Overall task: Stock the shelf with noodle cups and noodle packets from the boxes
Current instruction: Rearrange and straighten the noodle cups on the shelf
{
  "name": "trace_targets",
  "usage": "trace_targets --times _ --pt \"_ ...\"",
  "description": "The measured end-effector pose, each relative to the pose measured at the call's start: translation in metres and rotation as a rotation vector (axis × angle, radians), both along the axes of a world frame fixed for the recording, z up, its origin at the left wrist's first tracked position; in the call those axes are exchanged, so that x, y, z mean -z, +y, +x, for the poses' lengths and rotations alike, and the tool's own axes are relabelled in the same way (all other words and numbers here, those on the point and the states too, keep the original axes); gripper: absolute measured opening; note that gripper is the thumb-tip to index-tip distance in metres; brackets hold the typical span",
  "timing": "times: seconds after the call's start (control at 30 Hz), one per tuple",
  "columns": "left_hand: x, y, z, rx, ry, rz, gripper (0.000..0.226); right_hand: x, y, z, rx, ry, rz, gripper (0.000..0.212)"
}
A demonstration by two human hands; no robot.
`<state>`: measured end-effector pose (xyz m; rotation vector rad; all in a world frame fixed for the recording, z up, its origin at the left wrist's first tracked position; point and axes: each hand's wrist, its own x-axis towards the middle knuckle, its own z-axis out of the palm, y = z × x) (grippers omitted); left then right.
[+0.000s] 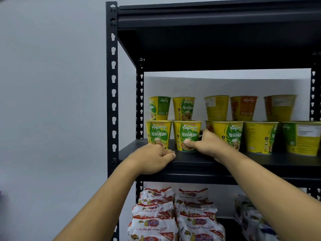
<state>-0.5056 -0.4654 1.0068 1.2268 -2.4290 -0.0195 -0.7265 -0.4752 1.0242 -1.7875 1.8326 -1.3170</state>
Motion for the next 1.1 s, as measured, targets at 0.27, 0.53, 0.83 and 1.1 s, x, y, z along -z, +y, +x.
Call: trace_targets --times 0.27,0.53,0.83,1.1 --pt "0.000 0.005 0.001 -0.004 -0.006 -0.029 0.044 -0.003 0.025 0.004 0.136 0.305 -0.007 0.061" --pt "0.000 0.011 -0.001 0.043 0.038 -0.107 0.038 0.003 0.066 -0.025 -0.032 0.623 0.084 0.067" --pt "-0.007 0.028 -0.049 0.148 0.032 -0.117 0.037 0.014 0.093 -0.081 0.005 0.689 0.194 0.056" --pt "-0.009 0.028 -0.131 0.169 -0.034 -0.115 0.038 0.018 0.111 -0.132 0.118 0.695 0.158 0.055"
